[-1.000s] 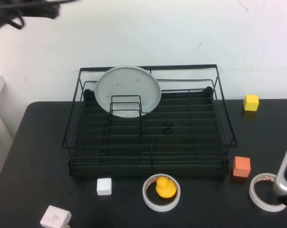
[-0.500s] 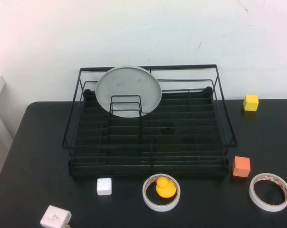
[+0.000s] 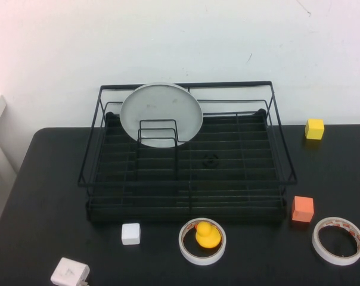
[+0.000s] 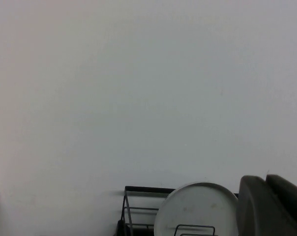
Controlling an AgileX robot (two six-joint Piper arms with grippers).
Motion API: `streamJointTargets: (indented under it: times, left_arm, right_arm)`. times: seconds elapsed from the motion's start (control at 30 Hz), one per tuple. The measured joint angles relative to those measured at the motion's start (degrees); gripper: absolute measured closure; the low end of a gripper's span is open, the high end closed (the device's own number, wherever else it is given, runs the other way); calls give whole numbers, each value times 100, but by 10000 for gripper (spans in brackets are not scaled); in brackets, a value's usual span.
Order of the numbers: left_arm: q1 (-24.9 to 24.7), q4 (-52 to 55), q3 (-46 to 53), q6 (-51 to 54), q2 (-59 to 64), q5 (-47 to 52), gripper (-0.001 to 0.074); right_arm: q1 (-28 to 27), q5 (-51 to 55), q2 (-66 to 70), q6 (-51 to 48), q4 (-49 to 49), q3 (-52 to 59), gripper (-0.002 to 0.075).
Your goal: Place plate on rack
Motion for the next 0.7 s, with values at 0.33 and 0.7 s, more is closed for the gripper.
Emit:
streamJointTargets:
  times: [0.33,0.7]
  left_arm:
    - [0,0,1237,-82,-1746,88,735]
    - [0,10,1269,133,-1769,88,735]
  right_arm:
    - [0,266,-1679,308,530,770,728]
    - [0,255,-1746,308,976,770,728]
